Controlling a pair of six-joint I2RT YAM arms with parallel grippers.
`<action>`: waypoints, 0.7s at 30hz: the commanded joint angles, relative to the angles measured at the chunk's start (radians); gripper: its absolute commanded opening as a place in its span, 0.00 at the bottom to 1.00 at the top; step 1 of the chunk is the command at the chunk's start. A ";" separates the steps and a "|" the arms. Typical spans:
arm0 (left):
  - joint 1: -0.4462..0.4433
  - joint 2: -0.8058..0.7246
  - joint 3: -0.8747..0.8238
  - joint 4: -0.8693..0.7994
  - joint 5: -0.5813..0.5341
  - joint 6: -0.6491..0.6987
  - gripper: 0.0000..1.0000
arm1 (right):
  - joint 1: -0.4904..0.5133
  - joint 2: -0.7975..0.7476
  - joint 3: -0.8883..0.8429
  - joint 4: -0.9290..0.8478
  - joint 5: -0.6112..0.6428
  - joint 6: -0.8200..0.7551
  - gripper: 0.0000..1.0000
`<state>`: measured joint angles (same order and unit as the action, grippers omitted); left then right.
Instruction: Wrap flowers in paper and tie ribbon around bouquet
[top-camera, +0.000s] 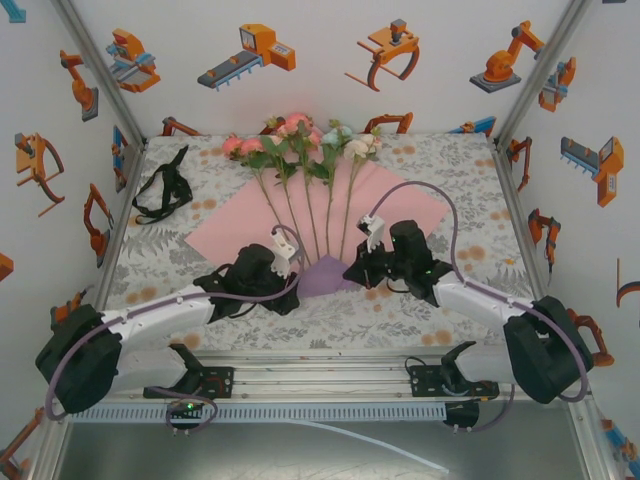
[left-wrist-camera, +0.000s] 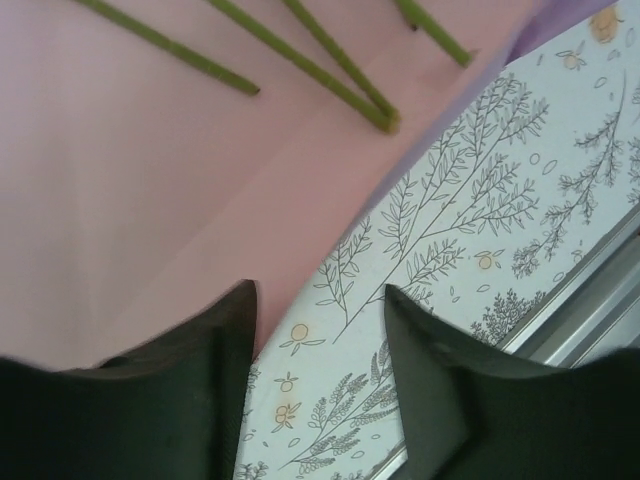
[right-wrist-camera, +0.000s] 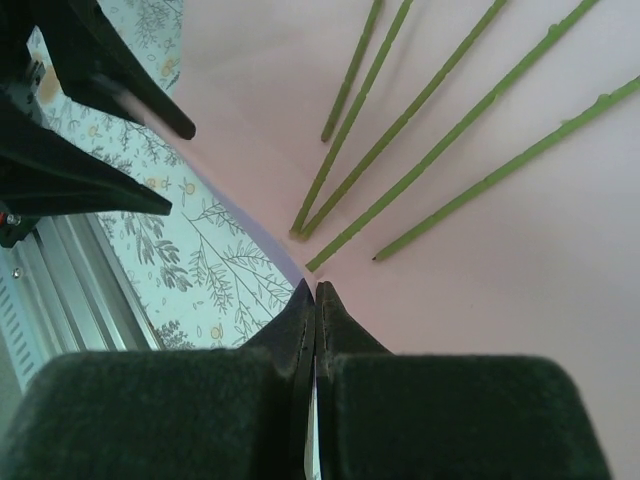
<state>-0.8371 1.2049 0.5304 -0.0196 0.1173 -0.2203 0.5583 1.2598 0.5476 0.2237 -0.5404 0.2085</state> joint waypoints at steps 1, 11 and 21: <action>0.004 -0.011 0.008 0.021 -0.007 0.008 0.34 | -0.008 -0.050 0.017 -0.051 0.039 -0.031 0.00; -0.055 -0.120 -0.033 0.004 0.062 -0.136 0.03 | -0.008 -0.263 -0.023 -0.238 -0.025 0.039 0.00; -0.063 -0.030 0.039 0.034 -0.108 -0.109 0.19 | -0.009 -0.230 -0.007 -0.124 0.217 -0.003 0.08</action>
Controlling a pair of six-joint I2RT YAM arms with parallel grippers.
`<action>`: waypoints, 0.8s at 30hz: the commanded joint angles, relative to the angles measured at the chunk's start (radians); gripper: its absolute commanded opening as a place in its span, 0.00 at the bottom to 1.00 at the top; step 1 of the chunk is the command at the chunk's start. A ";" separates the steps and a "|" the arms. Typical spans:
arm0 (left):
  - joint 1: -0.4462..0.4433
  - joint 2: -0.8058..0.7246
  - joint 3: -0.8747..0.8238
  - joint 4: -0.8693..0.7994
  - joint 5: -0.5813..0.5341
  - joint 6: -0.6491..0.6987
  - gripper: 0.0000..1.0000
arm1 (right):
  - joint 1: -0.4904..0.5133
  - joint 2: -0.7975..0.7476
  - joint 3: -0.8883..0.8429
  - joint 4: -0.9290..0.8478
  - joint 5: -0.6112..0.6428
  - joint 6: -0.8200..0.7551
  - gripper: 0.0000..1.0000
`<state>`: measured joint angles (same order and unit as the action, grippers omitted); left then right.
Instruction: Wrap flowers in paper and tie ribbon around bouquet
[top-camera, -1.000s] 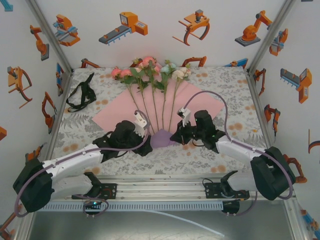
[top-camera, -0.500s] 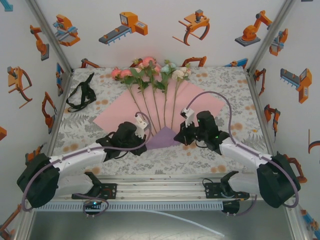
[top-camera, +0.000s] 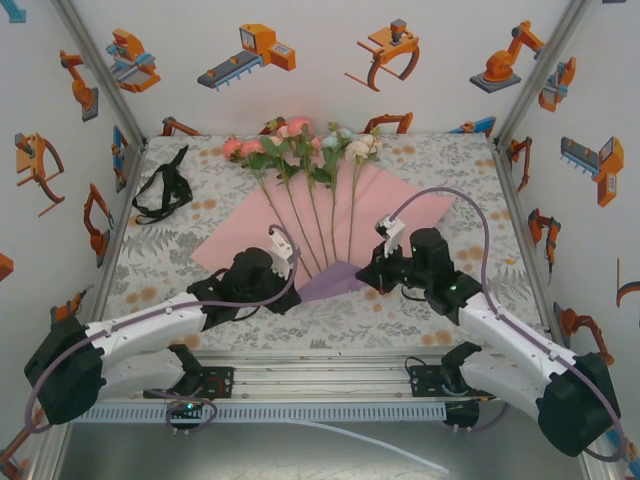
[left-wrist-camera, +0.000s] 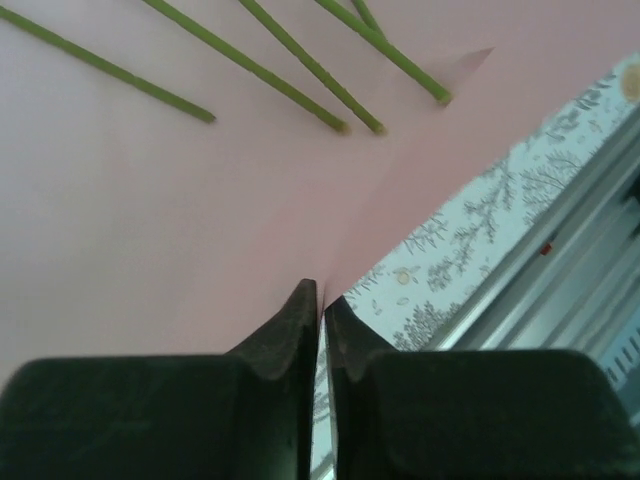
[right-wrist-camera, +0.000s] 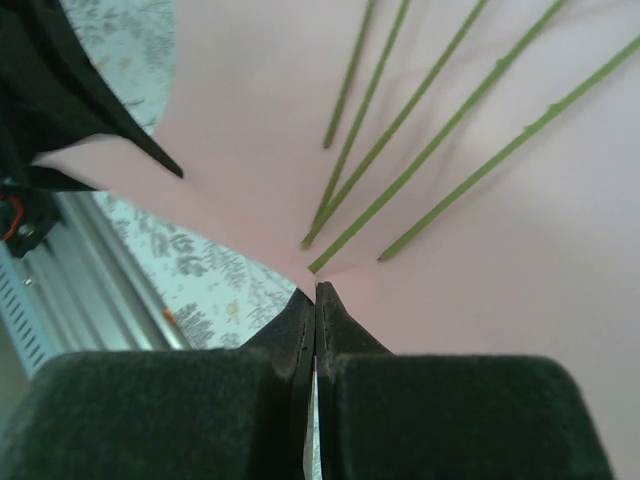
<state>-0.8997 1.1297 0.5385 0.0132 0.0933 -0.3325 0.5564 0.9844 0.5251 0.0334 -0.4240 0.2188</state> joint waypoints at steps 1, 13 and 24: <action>0.000 0.069 0.039 0.011 -0.099 0.006 0.21 | -0.009 0.072 0.020 0.075 0.104 -0.017 0.12; 0.020 0.169 0.047 0.089 -0.163 -0.011 0.19 | -0.080 0.242 0.039 0.085 0.058 0.016 0.51; 0.076 0.177 0.035 0.159 -0.093 -0.041 0.00 | -0.118 0.264 0.050 0.037 -0.072 0.039 0.55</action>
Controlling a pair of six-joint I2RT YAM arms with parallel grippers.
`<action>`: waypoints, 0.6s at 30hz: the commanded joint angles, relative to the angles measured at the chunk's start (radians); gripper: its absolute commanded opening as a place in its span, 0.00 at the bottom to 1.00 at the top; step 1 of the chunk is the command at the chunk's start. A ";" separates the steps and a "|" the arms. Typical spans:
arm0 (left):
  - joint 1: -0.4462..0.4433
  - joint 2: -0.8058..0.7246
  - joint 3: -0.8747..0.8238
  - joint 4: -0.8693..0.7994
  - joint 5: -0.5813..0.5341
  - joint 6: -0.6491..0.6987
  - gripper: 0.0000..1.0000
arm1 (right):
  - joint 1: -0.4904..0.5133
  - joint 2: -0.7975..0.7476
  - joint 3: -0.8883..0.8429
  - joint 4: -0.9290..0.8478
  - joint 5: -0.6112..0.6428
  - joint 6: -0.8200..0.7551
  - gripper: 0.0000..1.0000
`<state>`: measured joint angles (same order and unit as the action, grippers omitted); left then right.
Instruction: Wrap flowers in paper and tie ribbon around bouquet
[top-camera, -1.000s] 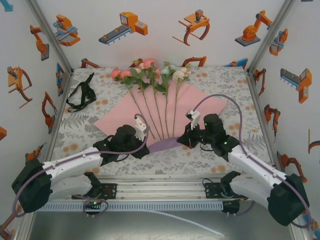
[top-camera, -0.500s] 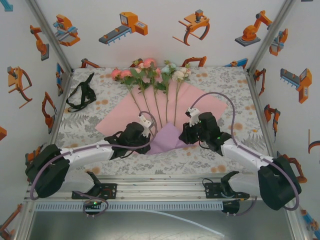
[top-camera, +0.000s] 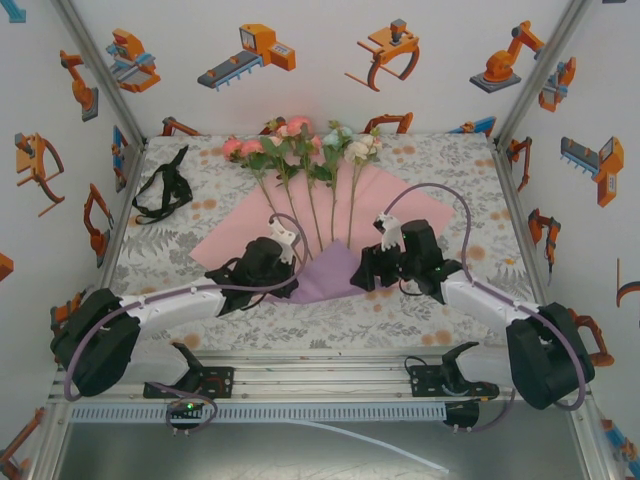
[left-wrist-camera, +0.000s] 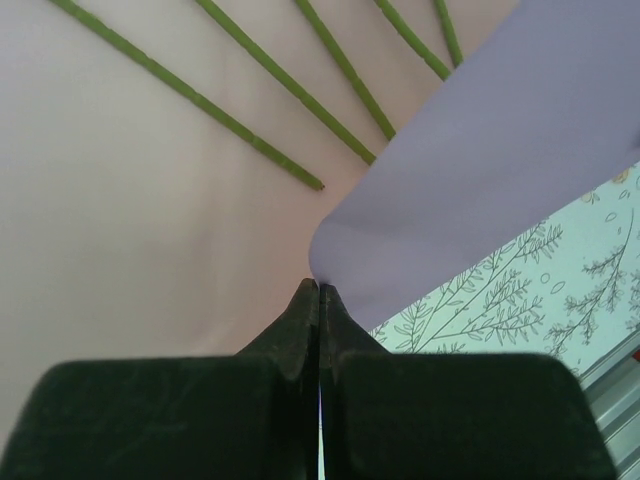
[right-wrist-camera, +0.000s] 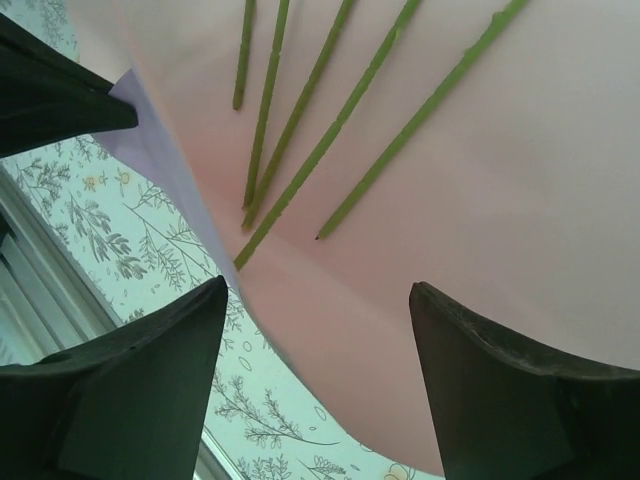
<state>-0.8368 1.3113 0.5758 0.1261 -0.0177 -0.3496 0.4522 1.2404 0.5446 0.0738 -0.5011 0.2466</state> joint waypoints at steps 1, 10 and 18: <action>0.014 -0.001 -0.003 0.046 0.016 -0.027 0.00 | -0.017 0.010 0.033 0.005 0.020 0.015 0.46; 0.024 -0.035 -0.035 0.039 -0.049 -0.060 0.00 | -0.026 0.066 0.109 0.052 -0.021 0.014 0.12; 0.034 -0.118 -0.065 0.036 -0.080 -0.071 0.00 | -0.027 0.096 0.144 0.121 -0.074 0.037 0.01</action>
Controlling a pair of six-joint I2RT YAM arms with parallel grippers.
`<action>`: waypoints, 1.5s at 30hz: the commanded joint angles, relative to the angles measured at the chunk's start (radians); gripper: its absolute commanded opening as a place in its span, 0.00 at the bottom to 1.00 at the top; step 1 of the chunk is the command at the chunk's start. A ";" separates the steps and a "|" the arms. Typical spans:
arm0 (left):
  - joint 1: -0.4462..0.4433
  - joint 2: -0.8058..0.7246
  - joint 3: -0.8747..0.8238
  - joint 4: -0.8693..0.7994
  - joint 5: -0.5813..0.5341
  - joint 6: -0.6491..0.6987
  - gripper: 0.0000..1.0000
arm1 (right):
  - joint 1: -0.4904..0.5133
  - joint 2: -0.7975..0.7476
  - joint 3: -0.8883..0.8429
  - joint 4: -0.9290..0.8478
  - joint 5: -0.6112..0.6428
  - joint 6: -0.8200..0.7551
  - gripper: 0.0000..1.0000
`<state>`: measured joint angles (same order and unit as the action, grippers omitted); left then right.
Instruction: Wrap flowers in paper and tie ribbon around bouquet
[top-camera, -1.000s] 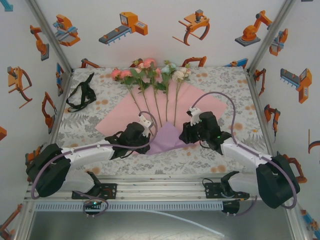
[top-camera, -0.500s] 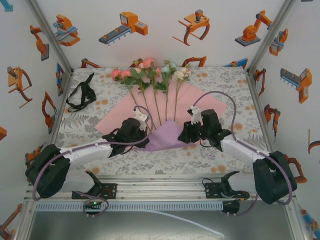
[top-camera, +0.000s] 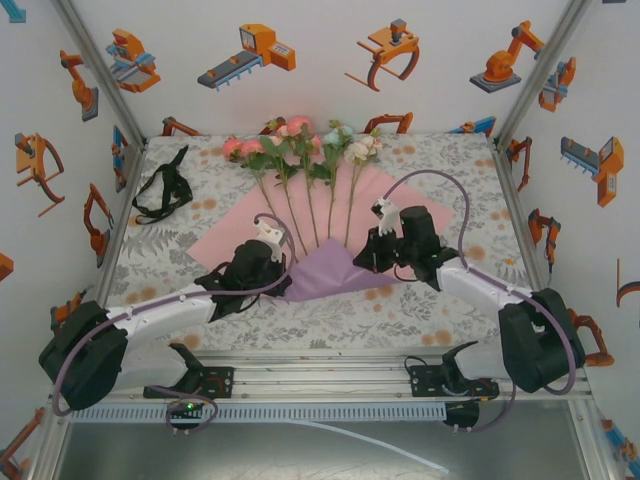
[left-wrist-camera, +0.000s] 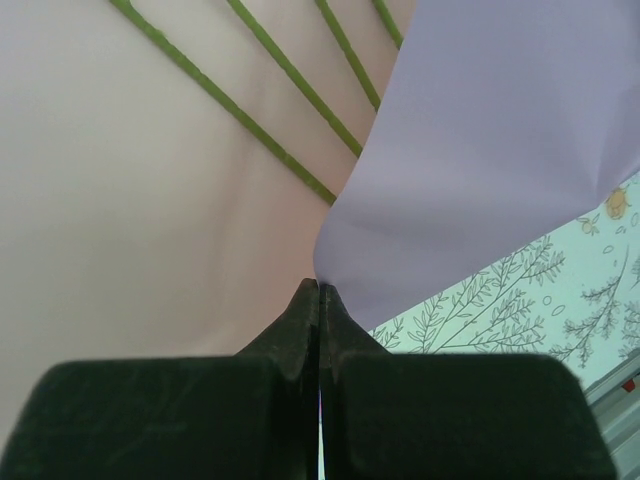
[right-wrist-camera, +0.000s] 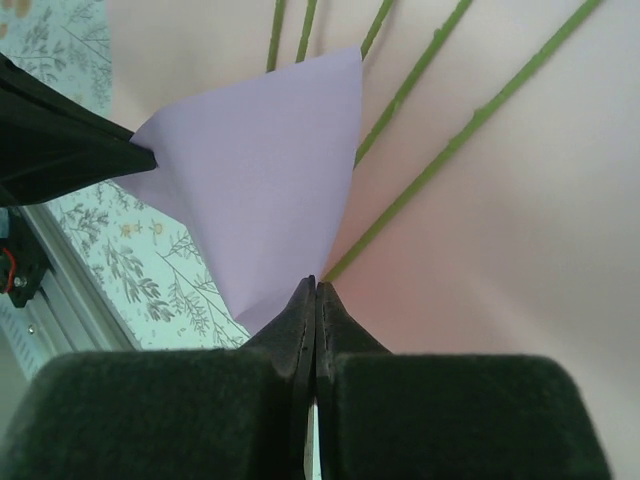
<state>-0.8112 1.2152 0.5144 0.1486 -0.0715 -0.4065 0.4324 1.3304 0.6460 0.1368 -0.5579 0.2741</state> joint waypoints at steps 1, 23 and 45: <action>0.012 -0.014 -0.001 0.016 -0.030 -0.015 0.00 | -0.007 0.014 0.048 0.059 0.005 0.007 0.00; 0.030 0.135 0.026 0.001 0.045 0.007 0.66 | -0.024 0.196 0.069 0.029 0.212 -0.020 0.19; 0.031 0.199 0.059 0.017 -0.018 -0.021 0.31 | 0.417 -0.150 0.046 -0.087 0.524 0.232 0.65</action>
<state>-0.7837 1.4109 0.5480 0.1684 -0.0677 -0.4137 0.7986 1.1202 0.7078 -0.0364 -0.0753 0.3794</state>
